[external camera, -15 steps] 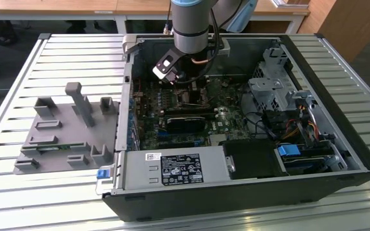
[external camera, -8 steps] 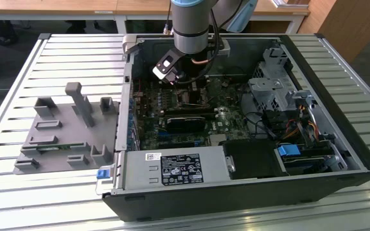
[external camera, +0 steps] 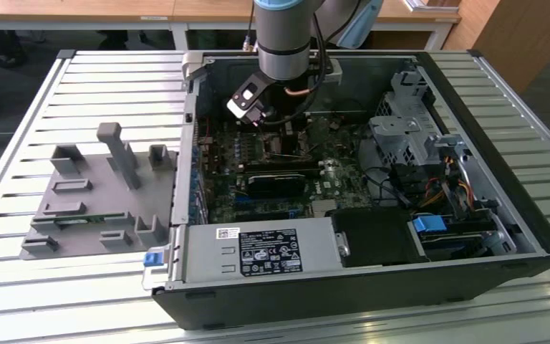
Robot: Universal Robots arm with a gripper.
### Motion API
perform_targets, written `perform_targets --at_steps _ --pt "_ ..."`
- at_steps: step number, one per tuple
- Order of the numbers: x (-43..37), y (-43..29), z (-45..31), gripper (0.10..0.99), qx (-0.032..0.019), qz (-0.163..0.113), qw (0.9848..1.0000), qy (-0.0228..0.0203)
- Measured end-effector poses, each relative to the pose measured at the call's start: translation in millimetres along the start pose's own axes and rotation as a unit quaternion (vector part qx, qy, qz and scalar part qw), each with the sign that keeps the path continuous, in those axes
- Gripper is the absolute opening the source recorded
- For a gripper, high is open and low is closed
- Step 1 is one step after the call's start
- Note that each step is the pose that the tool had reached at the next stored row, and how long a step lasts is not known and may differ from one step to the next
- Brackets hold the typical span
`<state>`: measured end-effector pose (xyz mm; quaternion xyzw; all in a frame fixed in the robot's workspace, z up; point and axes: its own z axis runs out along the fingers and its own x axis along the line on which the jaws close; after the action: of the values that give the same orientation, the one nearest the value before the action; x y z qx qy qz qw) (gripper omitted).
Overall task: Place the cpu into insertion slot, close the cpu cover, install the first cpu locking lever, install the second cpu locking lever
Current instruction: 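Place the cpu into insertion slot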
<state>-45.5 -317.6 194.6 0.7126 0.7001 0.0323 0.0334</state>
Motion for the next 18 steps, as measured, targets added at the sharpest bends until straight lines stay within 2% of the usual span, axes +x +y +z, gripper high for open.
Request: perform_targets --at_steps 1,8,14,18 --pt "0.0 0.0 0.0 0.600 0.0000 0.000 1.0000 0.0000" --pt "0.0 0.1 -0.8 0.600 0.0000 0.000 1.0000 -0.0001" --pt "0.0 0.6 -5.9 0.600 0.0004 0.000 1.0000 0.0000" --pt "0.1 1.4 -8.4 0.592 0.0028 0.000 1.0000 0.0000"
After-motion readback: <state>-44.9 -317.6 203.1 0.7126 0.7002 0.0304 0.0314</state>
